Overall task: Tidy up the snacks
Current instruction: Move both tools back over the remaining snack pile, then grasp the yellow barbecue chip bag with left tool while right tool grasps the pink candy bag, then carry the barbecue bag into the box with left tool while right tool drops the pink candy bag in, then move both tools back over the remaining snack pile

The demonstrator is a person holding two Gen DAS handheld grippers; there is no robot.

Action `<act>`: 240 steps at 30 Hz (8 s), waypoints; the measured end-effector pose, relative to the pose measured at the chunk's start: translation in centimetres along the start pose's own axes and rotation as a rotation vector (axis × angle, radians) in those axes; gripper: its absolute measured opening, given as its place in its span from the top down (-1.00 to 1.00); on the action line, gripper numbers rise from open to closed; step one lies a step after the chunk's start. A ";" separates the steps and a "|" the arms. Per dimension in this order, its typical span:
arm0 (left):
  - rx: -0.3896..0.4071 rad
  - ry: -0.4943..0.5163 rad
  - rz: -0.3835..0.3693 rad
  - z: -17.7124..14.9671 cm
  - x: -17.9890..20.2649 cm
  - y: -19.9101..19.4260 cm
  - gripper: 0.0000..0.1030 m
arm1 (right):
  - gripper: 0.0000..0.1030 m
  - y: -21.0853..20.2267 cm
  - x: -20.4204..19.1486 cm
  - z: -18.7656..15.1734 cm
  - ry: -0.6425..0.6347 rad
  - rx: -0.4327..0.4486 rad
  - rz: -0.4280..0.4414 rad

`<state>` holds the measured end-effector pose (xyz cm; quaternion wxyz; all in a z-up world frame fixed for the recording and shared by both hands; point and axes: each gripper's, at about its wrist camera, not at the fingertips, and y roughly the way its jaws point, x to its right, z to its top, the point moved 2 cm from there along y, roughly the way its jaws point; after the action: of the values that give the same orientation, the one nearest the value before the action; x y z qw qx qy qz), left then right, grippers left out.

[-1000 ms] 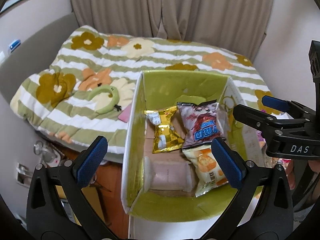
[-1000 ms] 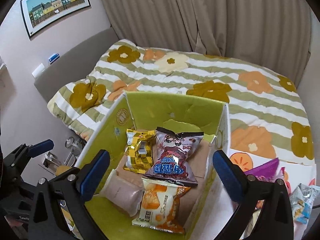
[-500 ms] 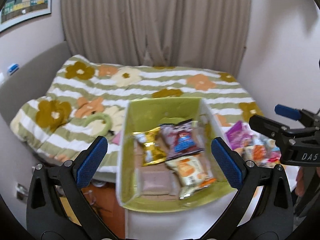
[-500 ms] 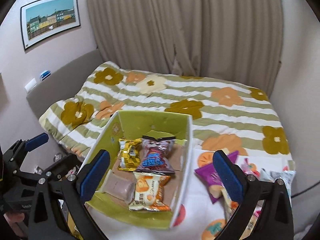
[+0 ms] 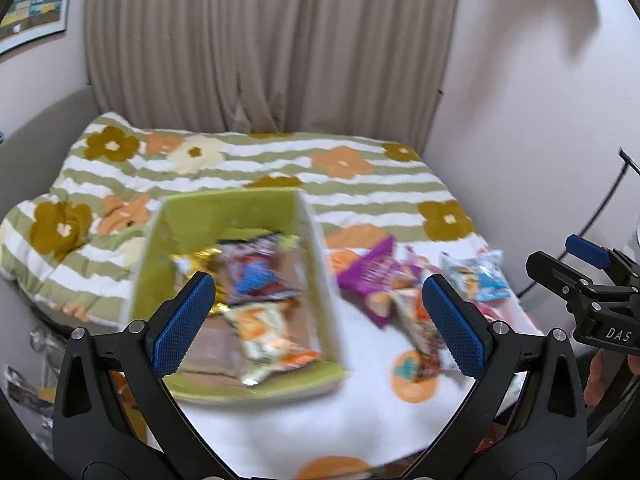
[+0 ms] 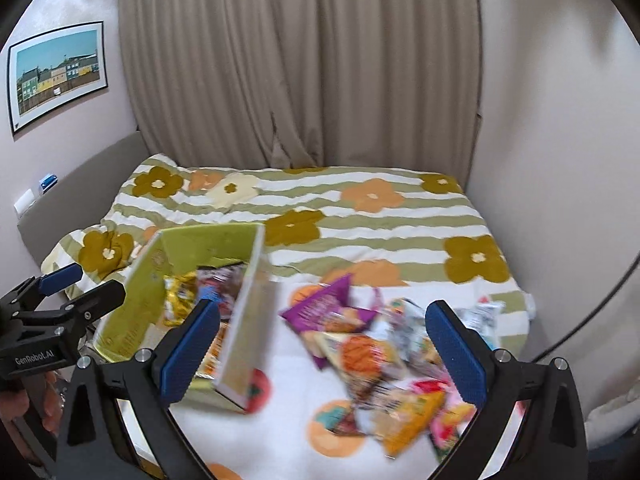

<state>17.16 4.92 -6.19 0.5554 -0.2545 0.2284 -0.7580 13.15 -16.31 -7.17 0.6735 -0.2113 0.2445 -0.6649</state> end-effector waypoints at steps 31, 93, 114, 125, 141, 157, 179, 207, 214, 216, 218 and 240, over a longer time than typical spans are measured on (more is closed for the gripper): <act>-0.319 0.415 -0.009 -15.0 23.3 18.7 -0.99 | -0.99 7.8 19.7 -13.1 -0.035 -0.284 0.079; -0.270 0.413 0.031 -14.2 23.6 14.3 -0.23 | -0.40 10.2 17.7 -15.7 -0.220 -0.366 0.095; -0.044 0.191 0.205 -1.6 7.2 2.2 -0.23 | -0.40 3.8 4.8 -1.5 -0.288 -0.109 0.264; -0.131 0.124 0.242 0.3 -6.3 4.6 -0.23 | -0.40 9.2 -8.8 1.9 -0.285 -0.131 0.346; -0.283 0.159 0.151 -2.8 -12.6 10.7 -1.00 | -0.40 15.0 -13.9 1.8 -0.166 -0.256 0.240; -0.310 0.043 0.205 -3.4 -14.8 9.7 -1.00 | -0.42 19.6 -17.2 2.5 -0.229 -0.334 0.324; -0.269 0.032 0.214 -3.2 -14.2 7.8 -1.00 | -0.96 17.4 -17.4 3.0 -0.246 -0.244 0.397; -0.120 0.231 -0.034 -2.3 -3.6 2.0 -1.00 | -0.96 3.9 -7.4 0.5 -0.043 -0.058 0.107; -0.084 0.338 -0.096 -2.0 3.6 3.4 -1.00 | -0.96 2.3 0.4 -1.7 0.020 -0.070 0.020; -0.089 0.372 -0.119 -2.1 6.1 4.4 -1.00 | -0.96 2.2 2.9 -2.6 0.040 -0.083 0.013; -0.098 0.421 -0.133 -2.3 8.5 5.7 -1.00 | -0.96 2.1 5.5 -3.6 0.051 -0.106 -0.014; -0.317 1.019 0.028 -10.1 21.3 21.2 -1.00 | -0.96 8.3 17.6 -17.5 -0.003 -0.340 -0.035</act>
<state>20.68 -20.81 -24.45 0.3391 0.0681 0.5841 -0.7343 8.98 -32.91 -26.90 0.6167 -0.3273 0.3487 -0.6253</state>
